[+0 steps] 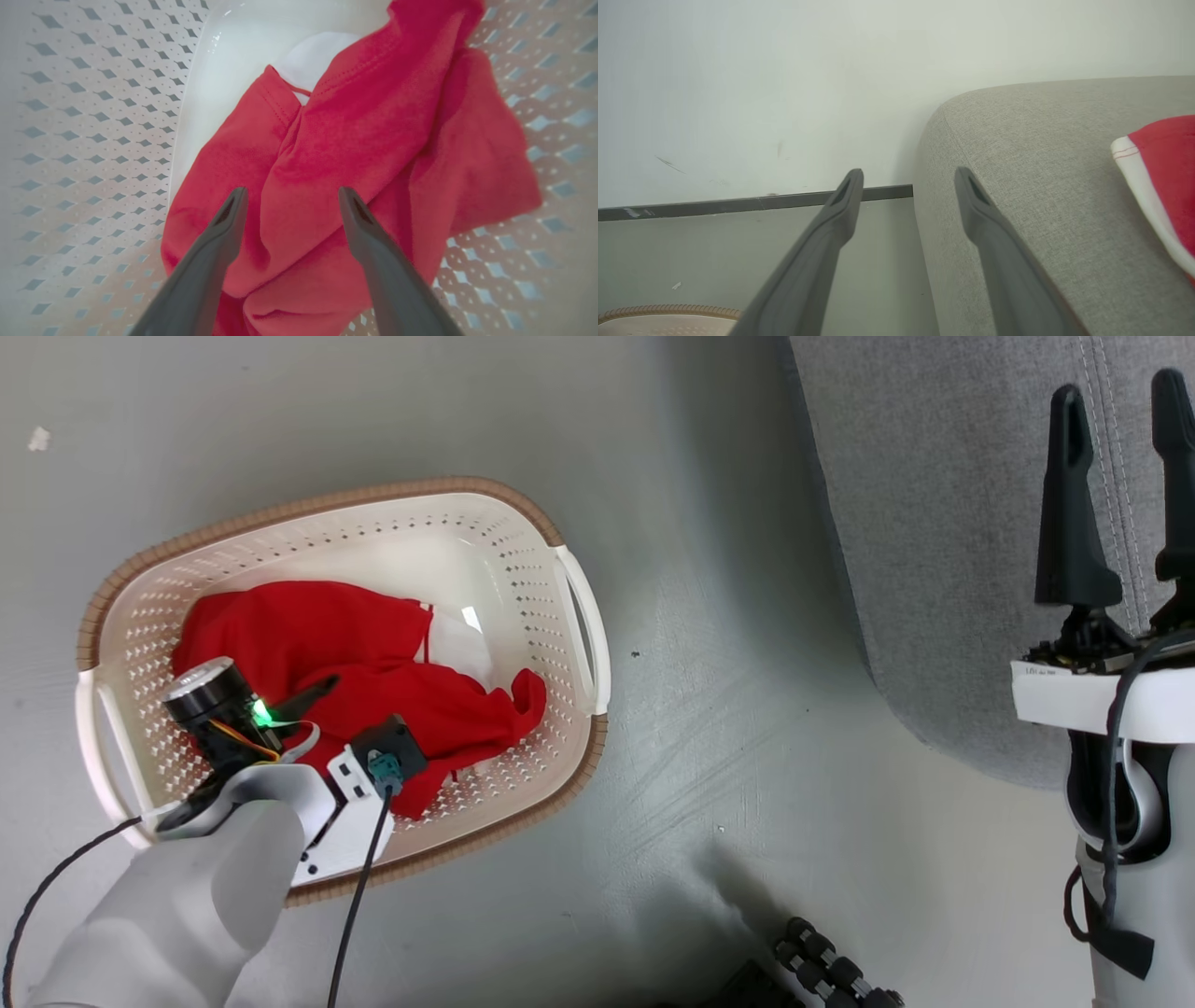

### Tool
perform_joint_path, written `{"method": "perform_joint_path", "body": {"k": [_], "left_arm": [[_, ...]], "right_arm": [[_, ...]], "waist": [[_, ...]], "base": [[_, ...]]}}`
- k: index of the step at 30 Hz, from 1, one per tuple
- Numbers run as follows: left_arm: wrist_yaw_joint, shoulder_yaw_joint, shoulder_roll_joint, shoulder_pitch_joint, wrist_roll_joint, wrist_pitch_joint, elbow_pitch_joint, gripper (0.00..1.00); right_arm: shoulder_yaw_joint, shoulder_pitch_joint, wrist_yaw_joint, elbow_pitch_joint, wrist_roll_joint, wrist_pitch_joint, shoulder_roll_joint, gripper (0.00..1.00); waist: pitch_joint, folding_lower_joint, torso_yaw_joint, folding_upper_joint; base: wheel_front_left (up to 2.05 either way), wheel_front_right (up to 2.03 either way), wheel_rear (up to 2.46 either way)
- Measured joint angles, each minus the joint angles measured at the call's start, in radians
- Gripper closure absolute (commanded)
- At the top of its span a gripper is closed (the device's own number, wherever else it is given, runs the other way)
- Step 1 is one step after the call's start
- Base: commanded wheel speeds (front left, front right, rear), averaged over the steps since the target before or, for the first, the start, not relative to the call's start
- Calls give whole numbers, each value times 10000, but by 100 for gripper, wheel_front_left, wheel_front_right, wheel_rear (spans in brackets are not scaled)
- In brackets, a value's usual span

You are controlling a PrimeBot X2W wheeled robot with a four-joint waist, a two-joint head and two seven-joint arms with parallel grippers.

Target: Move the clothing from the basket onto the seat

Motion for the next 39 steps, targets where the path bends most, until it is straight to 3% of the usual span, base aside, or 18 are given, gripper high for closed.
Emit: {"method": "perform_joint_path", "body": {"k": [25, 26, 27, 28, 30, 32, 39], "left_arm": [[782, -130, 176, -525, 533, 1127, 1154, 0], [782, -138, 146, -526, 533, 1145, 1174, 4], [782, -146, 105, -526, 533, 1150, 1191, 33], [780, -153, 54, -526, 531, 1197, 1221, 53], [780, -163, -29, -527, 529, 1221, 1302, 73], [780, -161, -58, -527, 527, 1264, 1375, 100], [786, -102, -69, -528, 476, 1212, 1450, 100]], "right_arm": [[201, -310, 0, 65, 355, -75, 0, 0], [203, -311, 0, 75, 357, -75, 0, 0], [201, -313, 0, 84, 357, -75, 0, 0], [201, -316, 0, 96, 359, -75, 0, 0], [198, -350, 0, 151, 385, -75, 0, 0], [192, -416, 0, 196, 412, -75, 0, 0], [127, -427, 0, 240, 426, -75, 0, 0]], "waist": [[555, 0, -559, 0], [565, 0, -571, 0], [574, 0, -581, 0], [580, 0, -590, 0], [581, 0, -601, 0], [569, 0, -606, 0], [505, 0, -607, 0]], "base": [[0, 0, 0], [0, 0, 0], [0, 0, 0], [0, 0, 0], [0, 0, 0], [0, 0, 0], [0, 0, 0]]}}
